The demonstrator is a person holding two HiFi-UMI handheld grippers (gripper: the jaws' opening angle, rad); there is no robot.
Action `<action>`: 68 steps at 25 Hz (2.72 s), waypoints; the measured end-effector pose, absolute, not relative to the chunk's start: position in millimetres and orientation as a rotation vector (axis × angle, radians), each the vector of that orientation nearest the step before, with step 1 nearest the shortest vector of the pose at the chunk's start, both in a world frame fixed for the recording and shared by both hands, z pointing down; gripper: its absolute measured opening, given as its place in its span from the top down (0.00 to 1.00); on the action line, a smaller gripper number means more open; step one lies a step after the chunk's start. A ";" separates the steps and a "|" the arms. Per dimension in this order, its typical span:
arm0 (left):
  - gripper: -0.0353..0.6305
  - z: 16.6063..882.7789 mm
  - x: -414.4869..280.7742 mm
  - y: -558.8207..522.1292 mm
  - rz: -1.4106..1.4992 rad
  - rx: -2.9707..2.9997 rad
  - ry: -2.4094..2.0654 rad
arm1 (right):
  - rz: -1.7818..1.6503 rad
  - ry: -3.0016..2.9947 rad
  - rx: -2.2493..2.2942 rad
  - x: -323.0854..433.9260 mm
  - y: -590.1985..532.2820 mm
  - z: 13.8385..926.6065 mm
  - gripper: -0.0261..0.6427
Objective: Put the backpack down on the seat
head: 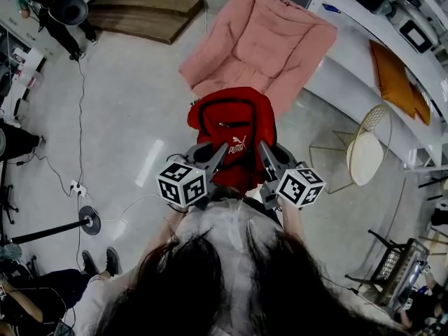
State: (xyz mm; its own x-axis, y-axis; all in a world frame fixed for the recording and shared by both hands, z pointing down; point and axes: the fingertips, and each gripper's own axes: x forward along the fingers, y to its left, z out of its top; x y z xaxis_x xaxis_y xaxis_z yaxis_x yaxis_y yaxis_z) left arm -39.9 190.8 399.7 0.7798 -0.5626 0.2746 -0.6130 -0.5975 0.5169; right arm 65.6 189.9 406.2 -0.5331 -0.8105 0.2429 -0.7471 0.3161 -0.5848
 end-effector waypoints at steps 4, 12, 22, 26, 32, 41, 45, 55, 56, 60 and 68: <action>0.88 399.6 -59.4 174.3 0.119 2.373 -0.846 | -1.012 2.445 -1.493 46.9 175.2 406.1 0.89; 0.88 401.7 -92.3 143.1 0.175 2.411 -0.765 | -1.002 2.384 -1.563 13.5 144.5 408.9 0.89; 0.88 403.5 -117.5 103.1 0.176 2.427 -0.737 | -1.022 2.342 -1.591 -12.4 115.6 414.2 0.89; 0.88 406.5 -114.8 86.3 0.177 2.411 -0.740 | -1.035 2.344 -1.593 -8.5 100.4 416.1 0.89; 0.88 422.5 -93.0 52.1 0.198 2.370 -0.782 | -1.075 2.373 -1.564 14.6 60.2 430.3 0.89; 0.88 443.4 -53.0 -26.2 0.171 2.230 -0.914 | -1.153 2.527 -1.395 56.4 -29.8 452.8 0.89; 0.88 444.9 -26.7 -71.3 0.144 2.159 -1.010 | -1.176 2.592 -1.310 83.3 -77.0 453.2 0.89; 0.88 455.0 27.4 -155.1 0.201 2.168 -1.067 | -1.098 2.662 -1.318 139.2 -173.1 456.7 0.89; 0.88 456.6 30.5 -161.7 0.207 2.172 -1.063 | -1.095 2.660 -1.331 141.7 -179.7 458.3 0.89; 0.88 463.0 38.3 -187.3 0.214 2.168 -1.033 | -1.131 2.630 -1.353 144.1 -205.9 466.4 0.89; 0.88 521.8 35.4 -242.6 0.283 2.155 -0.921 | -1.266 2.545 -1.426 131.0 -259.6 527.2 0.90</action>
State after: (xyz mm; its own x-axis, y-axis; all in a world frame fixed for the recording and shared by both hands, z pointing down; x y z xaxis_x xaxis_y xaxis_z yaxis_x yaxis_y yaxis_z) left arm 35.4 -242.6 521.8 0.7150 -0.5250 0.4616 -0.6936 -0.4499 0.5626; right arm 131.0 -259.6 527.2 -0.5974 -0.7020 0.3877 -0.7327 0.2813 -0.6197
